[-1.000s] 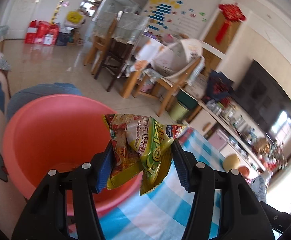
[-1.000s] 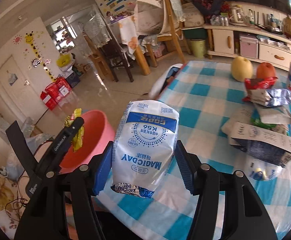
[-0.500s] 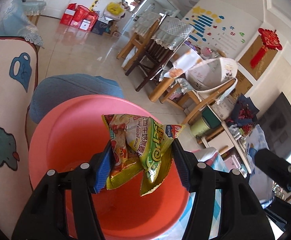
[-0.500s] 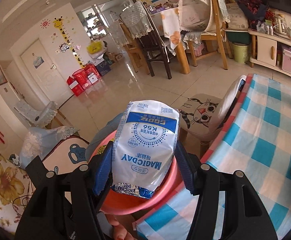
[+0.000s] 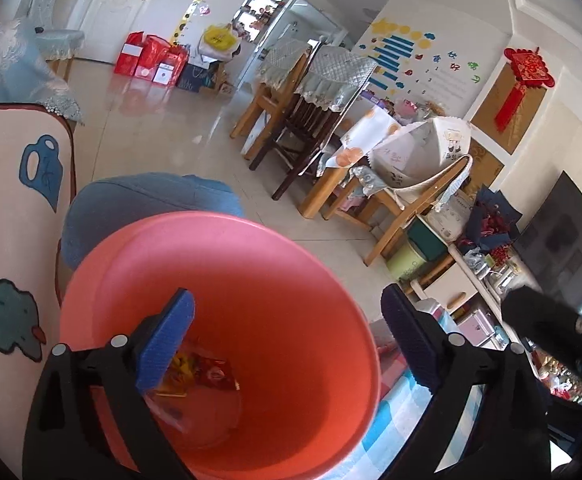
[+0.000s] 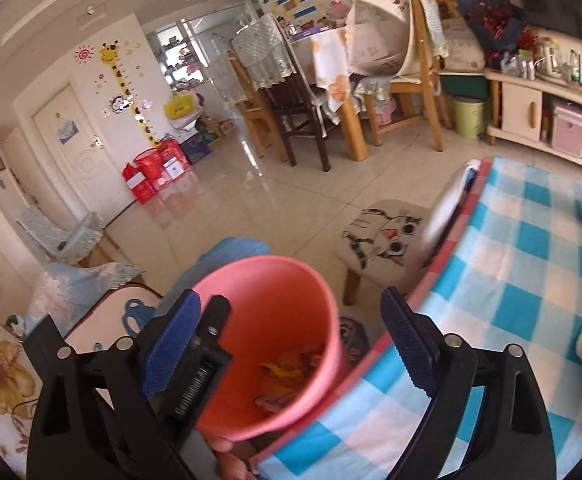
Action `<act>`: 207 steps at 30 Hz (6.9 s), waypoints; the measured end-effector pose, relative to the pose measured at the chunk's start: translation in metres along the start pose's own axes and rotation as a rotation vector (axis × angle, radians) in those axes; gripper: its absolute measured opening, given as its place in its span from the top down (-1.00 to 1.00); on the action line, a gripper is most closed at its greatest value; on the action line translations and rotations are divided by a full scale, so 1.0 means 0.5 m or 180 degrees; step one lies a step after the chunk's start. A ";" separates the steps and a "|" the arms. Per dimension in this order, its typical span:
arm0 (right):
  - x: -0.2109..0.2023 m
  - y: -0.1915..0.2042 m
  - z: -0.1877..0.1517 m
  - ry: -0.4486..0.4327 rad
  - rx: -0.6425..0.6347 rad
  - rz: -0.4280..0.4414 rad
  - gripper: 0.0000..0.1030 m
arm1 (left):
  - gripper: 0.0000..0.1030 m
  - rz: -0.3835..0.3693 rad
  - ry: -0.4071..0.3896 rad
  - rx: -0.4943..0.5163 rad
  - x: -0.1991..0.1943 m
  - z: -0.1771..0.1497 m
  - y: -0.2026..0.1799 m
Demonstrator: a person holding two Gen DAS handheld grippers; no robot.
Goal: Collect trash
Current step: 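Open right gripper dropping pouch into bucket while left gripper drops snack bag, then return both open tools over the table, then lower left gripper onto white milk carton beside the red wrapper, then grasp white milk carton with left gripper while right grasps white paper packet, then lift carton and paper packet, carry both toward the pink bucket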
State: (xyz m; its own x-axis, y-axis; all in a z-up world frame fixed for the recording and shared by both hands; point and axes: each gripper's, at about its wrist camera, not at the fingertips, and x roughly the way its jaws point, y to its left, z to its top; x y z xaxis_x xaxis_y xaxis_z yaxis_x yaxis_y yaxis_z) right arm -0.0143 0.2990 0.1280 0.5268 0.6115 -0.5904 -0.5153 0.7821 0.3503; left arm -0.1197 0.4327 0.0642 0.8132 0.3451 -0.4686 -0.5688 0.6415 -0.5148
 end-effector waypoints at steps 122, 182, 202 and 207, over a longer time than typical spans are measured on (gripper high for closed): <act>-0.601 -0.646 -0.161 -0.0141 0.1454 -0.1458 -0.84 | 0.04 -0.1410 0.2671 0.3006 0.136 -0.577 -0.799; -0.429 -0.670 -0.294 0.0421 0.2407 -0.0470 -0.24 | -0.31 -0.2652 0.2004 0.4958 -0.273 -0.614 -0.414; -0.465 -0.605 -0.250 -0.0096 0.1956 -0.0335 0.72 | -0.12 -0.2498 0.2337 0.2951 -0.230 -0.449 -0.371; -0.480 -0.554 -0.238 -0.0186 0.1688 -0.0415 0.73 | -0.11 -0.2437 0.2274 0.2669 -0.215 -0.413 -0.347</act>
State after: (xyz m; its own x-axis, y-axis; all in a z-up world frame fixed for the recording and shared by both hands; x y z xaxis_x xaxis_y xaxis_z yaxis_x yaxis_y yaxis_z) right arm -0.0783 -0.0785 0.0862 0.6080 0.4994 -0.6172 -0.0398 0.7956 0.6045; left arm -0.1339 0.1427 0.0555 0.5025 -0.5531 -0.6645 0.4533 0.8231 -0.3422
